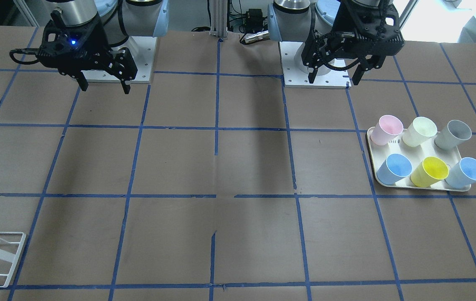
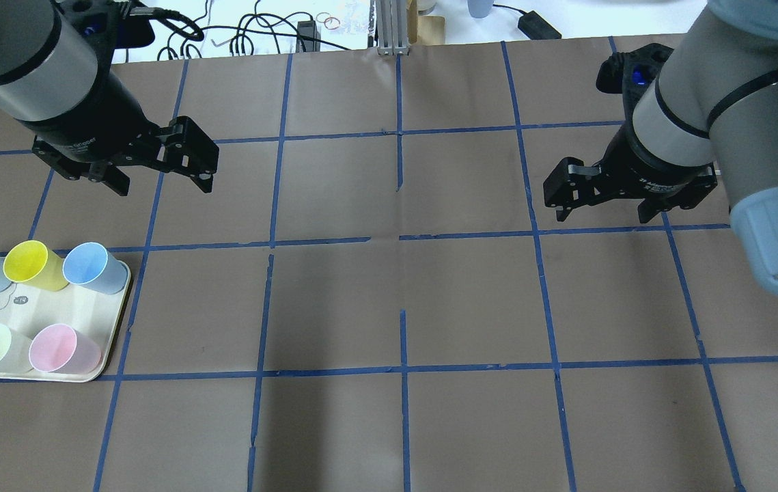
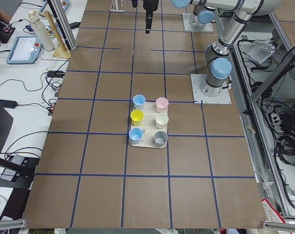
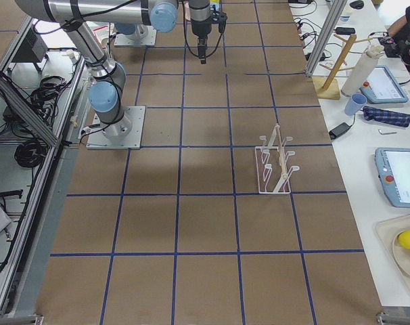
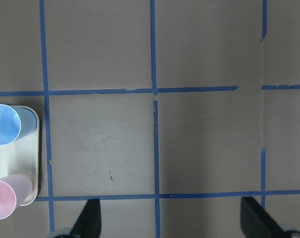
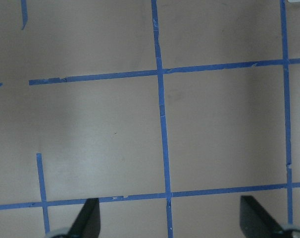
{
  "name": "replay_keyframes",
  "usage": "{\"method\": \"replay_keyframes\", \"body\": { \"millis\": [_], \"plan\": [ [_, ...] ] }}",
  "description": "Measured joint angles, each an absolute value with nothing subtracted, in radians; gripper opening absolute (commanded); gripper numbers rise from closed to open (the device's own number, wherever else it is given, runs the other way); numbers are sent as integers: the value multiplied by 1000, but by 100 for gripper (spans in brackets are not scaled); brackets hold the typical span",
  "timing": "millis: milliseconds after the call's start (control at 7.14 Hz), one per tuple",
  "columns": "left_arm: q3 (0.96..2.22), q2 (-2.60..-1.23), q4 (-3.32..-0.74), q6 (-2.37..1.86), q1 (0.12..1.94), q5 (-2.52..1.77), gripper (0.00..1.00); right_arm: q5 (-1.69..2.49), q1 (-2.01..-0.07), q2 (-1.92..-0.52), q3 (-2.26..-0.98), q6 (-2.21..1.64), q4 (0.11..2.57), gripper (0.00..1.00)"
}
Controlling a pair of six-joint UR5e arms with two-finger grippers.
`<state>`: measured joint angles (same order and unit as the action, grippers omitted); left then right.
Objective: Transfer IKEA cup to right arm and place on rack
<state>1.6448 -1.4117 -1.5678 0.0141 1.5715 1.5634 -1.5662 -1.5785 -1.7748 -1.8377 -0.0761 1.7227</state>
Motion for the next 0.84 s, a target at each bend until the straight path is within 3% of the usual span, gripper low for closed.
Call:
{"method": "replay_keyframes", "body": {
  "millis": [561, 841],
  "plan": [
    [1648, -1402, -1604, 106, 1549, 1565, 100, -1566, -1578, -1776, -1839, -76, 1721, 100],
    [1662, -1400, -1651, 304, 1435, 1560, 100, -1566, -1578, -1776, -1839, -75, 1720, 100]
  ]
}}
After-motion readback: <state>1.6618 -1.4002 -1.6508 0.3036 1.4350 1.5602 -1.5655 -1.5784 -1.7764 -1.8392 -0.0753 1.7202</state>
